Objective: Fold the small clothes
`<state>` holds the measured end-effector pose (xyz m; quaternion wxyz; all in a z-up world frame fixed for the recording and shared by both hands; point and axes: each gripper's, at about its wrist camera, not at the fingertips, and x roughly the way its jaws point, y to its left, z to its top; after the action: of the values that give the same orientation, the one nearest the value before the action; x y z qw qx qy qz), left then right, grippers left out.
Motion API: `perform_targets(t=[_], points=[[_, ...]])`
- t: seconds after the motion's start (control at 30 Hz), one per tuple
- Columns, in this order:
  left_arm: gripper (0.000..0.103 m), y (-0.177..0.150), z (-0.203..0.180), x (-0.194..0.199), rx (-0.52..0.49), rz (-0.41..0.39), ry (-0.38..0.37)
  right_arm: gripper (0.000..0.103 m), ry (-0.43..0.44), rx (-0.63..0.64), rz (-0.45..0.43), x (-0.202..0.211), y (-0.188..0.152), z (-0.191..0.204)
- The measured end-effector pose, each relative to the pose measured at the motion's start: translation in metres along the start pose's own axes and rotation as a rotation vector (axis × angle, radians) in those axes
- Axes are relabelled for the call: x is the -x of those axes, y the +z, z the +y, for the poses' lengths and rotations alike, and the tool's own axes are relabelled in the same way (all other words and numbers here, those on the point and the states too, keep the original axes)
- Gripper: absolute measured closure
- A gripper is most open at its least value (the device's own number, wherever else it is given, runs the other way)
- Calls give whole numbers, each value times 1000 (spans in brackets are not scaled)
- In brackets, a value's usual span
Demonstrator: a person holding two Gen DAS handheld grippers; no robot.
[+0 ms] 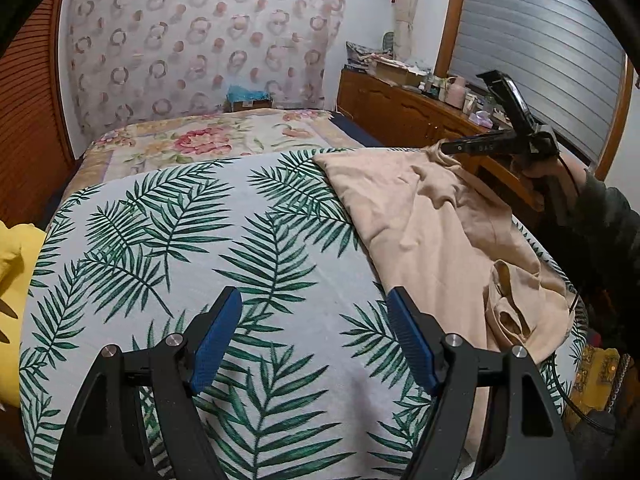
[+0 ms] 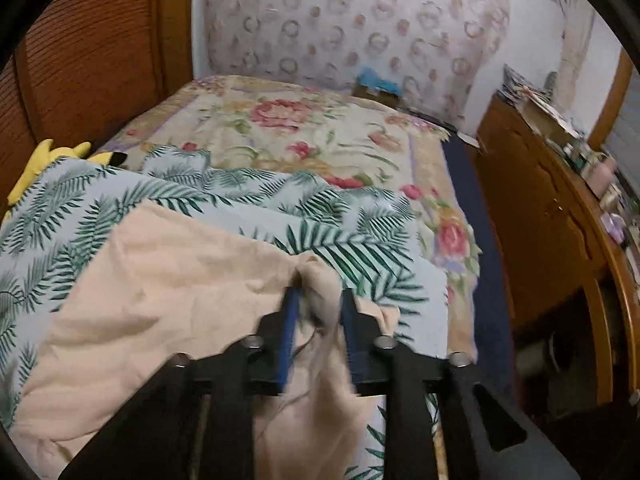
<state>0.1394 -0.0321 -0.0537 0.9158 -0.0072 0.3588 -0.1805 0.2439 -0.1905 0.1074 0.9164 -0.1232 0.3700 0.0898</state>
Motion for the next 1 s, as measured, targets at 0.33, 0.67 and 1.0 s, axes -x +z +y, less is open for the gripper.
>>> perform_targets(t=[0.33, 0.67, 1.0], points=[[27, -1, -21, 9, -18, -23, -5, 50, 29, -10, -101, 50, -29, 5], [27, -13, -45, 23, -41, -38, -6, 50, 135, 11, -137, 99, -103, 25], [27, -24, -59, 36, -50, -42, 11, 50, 218, 55, -132, 120, -134, 39]])
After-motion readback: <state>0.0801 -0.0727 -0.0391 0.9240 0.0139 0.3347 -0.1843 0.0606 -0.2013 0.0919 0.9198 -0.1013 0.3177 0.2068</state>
